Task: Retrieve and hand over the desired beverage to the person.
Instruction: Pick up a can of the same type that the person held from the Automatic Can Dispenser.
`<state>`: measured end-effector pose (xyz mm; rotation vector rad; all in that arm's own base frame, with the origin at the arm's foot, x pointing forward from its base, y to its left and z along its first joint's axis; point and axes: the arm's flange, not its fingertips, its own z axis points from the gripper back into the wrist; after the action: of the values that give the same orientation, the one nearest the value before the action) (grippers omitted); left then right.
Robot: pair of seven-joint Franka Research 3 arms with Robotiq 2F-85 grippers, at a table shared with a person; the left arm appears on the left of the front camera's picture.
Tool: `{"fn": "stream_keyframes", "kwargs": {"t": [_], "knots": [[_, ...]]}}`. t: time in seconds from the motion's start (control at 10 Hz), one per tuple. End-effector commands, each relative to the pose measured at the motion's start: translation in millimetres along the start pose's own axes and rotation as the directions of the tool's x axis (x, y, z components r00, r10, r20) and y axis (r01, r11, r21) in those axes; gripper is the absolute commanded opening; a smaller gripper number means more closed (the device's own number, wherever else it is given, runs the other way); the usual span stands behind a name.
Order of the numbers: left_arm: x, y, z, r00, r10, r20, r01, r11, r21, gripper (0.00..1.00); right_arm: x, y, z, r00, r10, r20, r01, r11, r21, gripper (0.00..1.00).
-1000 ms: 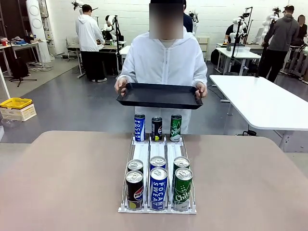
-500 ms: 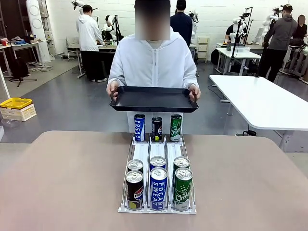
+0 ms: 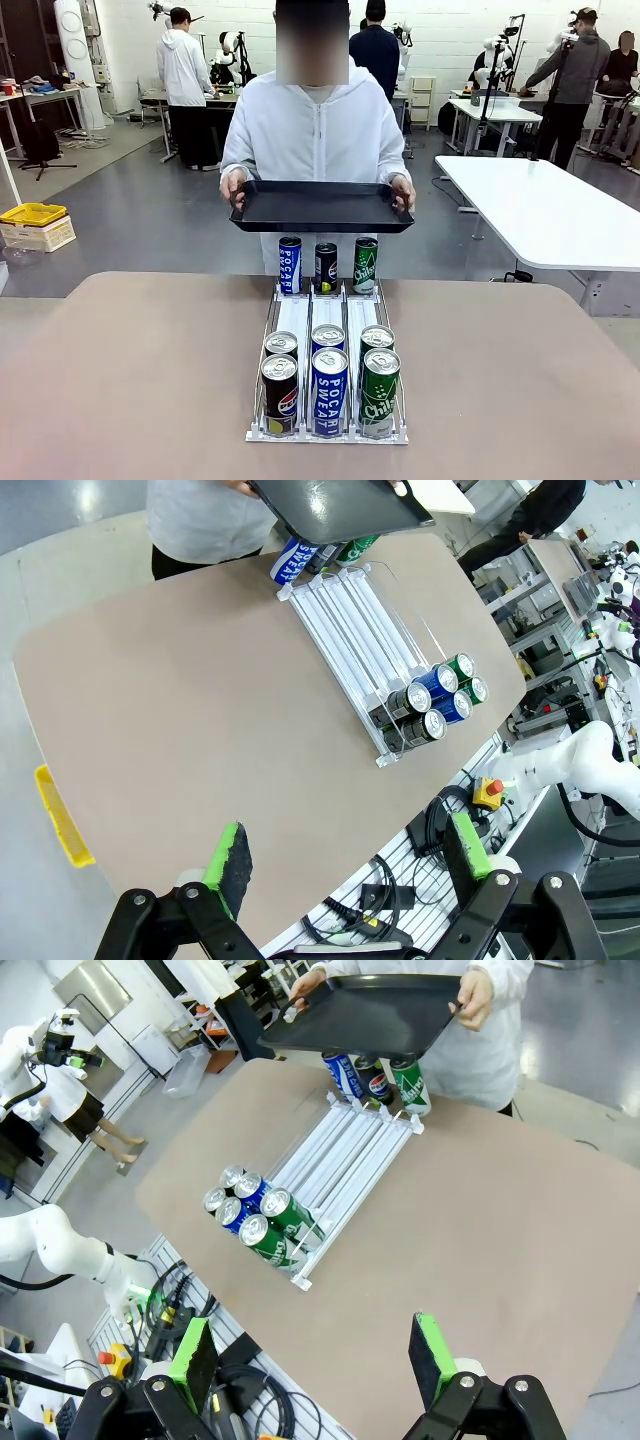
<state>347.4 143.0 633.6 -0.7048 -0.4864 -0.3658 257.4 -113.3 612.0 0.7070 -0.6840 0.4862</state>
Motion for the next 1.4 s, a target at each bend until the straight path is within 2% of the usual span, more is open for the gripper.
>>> {"fn": "stream_keyframes", "kwargs": {"t": [0.0,1.3], "knots": [[1.9,0.1,0.9,1.000,-0.010,0.016,0.010,1.000,-0.001,1.00,0.6,1.3,-1.5,1.000,0.014,0.014,-0.015,1.000,0.019,1.00],[1.9,0.1,0.9,1.000,-0.010,0.016,0.010,1.000,-0.001,1.00,0.6,1.3,-1.5,1.000,0.014,0.014,-0.015,1.000,0.019,1.00]]}}
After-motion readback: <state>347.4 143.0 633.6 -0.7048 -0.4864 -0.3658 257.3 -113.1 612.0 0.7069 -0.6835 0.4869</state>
